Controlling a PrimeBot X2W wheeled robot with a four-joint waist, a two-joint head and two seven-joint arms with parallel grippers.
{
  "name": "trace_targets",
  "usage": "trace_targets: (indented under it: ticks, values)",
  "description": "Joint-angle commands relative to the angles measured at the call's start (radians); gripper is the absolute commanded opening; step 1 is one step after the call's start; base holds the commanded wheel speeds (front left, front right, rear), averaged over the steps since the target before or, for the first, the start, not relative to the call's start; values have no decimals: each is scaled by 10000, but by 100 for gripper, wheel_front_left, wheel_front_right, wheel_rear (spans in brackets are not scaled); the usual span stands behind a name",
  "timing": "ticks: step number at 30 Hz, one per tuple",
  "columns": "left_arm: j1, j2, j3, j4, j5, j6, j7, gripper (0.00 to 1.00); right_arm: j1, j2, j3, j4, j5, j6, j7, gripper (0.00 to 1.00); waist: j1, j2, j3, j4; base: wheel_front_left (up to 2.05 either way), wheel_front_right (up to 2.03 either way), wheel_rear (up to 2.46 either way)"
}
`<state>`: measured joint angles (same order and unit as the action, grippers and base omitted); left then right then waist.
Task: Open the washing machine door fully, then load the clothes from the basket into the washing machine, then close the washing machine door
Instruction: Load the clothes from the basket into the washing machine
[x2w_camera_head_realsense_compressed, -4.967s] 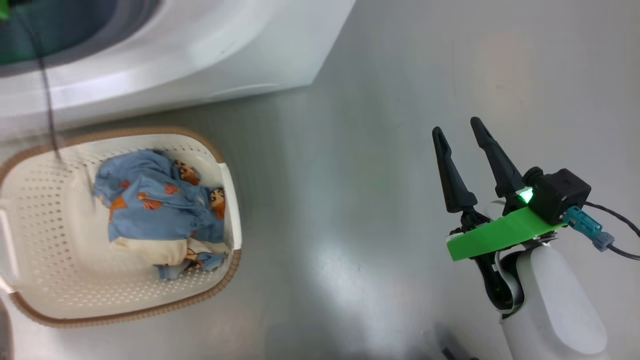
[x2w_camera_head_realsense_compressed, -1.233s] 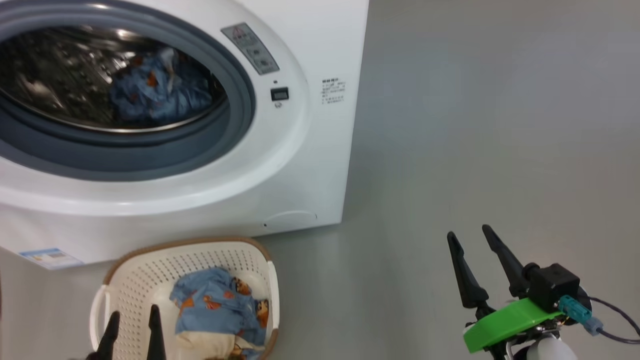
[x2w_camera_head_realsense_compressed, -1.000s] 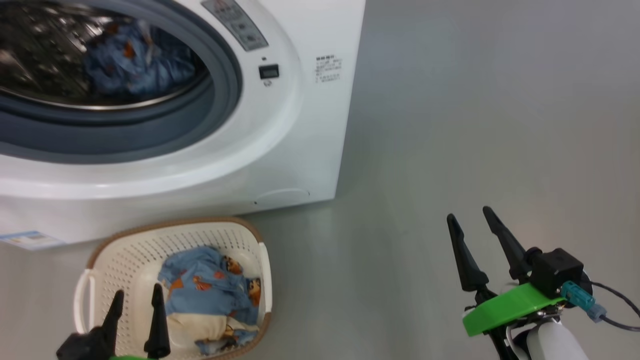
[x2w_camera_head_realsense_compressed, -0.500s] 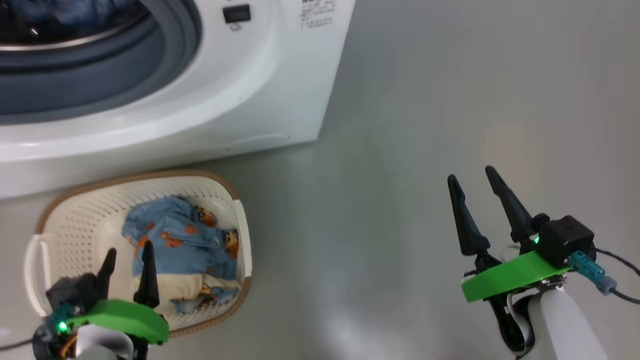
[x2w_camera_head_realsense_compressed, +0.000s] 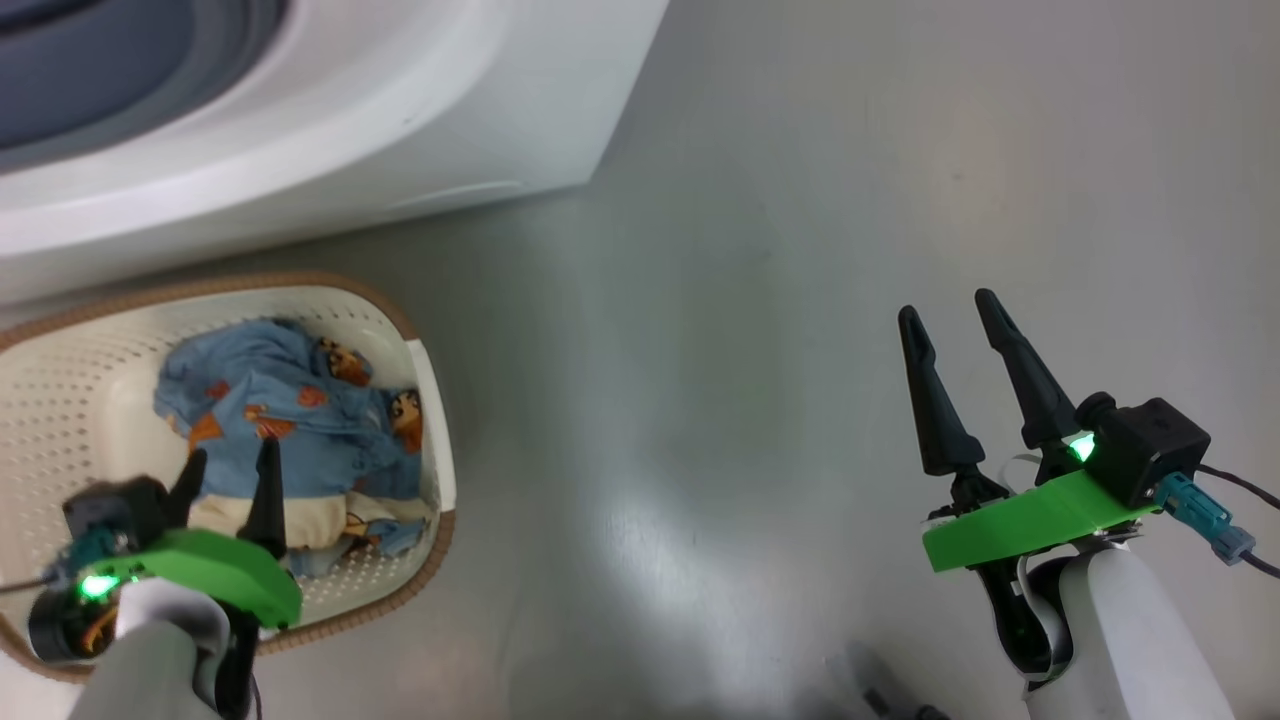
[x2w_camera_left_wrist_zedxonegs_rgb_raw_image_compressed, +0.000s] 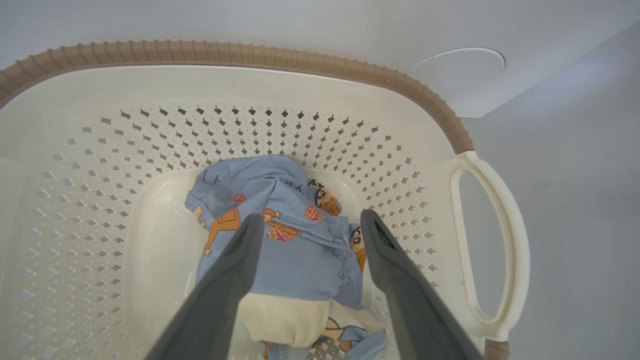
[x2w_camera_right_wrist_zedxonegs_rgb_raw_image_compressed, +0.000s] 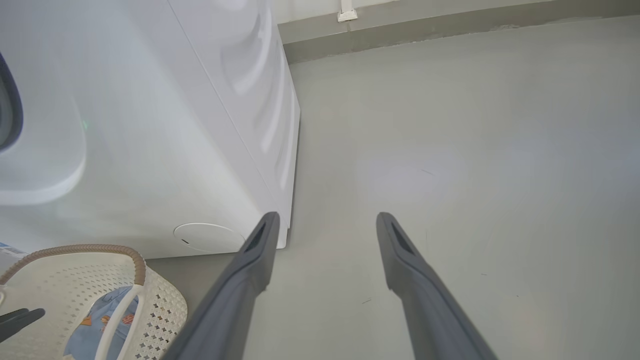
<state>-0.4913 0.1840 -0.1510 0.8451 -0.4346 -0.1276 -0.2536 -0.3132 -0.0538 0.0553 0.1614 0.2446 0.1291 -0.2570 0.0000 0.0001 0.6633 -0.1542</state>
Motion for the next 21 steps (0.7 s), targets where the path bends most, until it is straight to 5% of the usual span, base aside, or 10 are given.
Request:
trace_targets:
  ticks: [1, 21]
  values:
    - [-217, 431, 43, 212, -222, -29, -52, 100, 49, 36, 261, -257, 118, 16, -48, 100, 0, -1, 567, -166, 0, 0, 0]
    - [-2240, 1572, -1546, 1653, -1957, -30, 867, 100, -287, 36, 310, -653, 471, 16, -48, 100, 0, -1, 2410, -354, 0, 0, 0]
